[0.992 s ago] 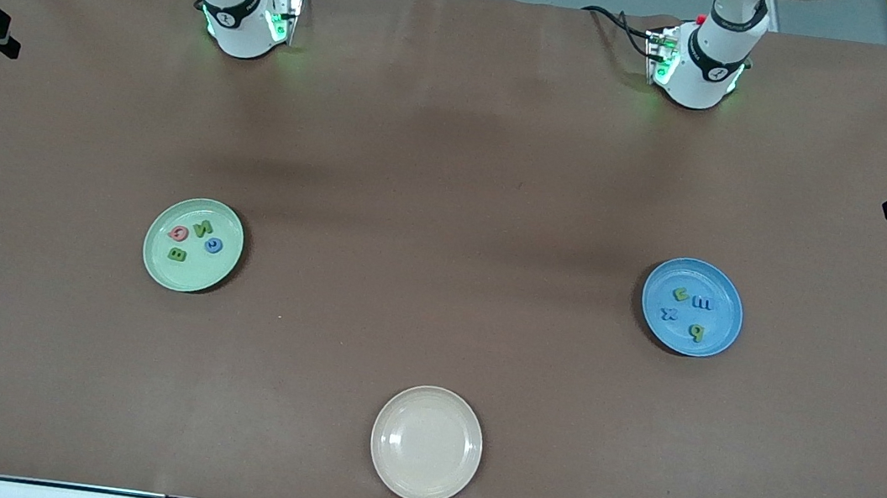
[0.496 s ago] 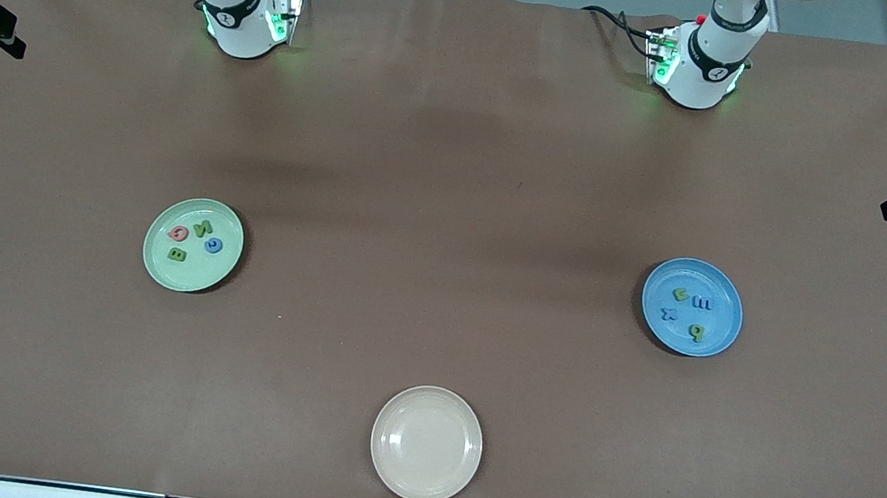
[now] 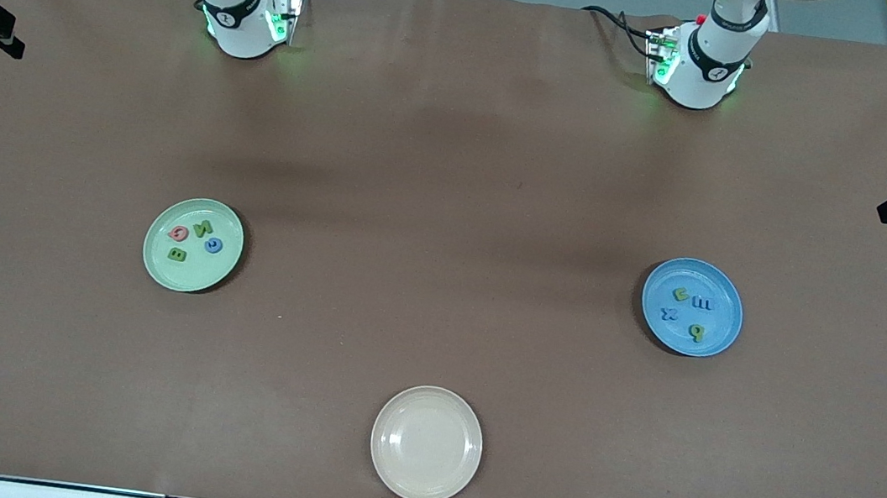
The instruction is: Sort upper and lower case letters into plates
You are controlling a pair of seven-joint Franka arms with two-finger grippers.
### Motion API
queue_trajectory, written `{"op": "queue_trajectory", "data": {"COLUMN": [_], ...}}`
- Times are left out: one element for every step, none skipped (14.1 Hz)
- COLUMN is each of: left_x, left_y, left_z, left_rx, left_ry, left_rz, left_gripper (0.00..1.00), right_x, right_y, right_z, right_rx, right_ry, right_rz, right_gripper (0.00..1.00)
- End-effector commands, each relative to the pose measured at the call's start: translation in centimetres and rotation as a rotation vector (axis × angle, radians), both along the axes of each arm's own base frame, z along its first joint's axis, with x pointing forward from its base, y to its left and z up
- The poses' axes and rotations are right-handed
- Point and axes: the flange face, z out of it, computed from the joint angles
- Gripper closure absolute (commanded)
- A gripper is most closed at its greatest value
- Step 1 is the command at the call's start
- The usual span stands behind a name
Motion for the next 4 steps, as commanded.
{"op": "queue_trajectory", "data": {"left_x": [0.09,0.09,0.09,0.09], "left_y": [-0.05,-0.05,-0.05,-0.05], "left_z": [0.37,0.37,0.30,0.29], "left_rx": [-0.013,-0.013,-0.013,-0.013], "left_ry": [0.006,0.006,0.007,0.007], "left_rz": [0.009,0.009,0.009,0.009], "left_gripper": [0.00,0.00,0.00,0.00], "right_x": [-0.65,-0.63,-0.56,-0.56], "right_y": [0.07,0.14,0.14,0.18], "right_z": [0.35,0.37,0.37,0.44], "right_rx": [-0.005,-0.005,0.000,0.003], "right_ry": [-0.009,-0.010,-0.013,-0.014], "right_rz": [-0.004,-0.004,-0.008,-0.010], "right_gripper": [0.00,0.00,0.00,0.00]}}
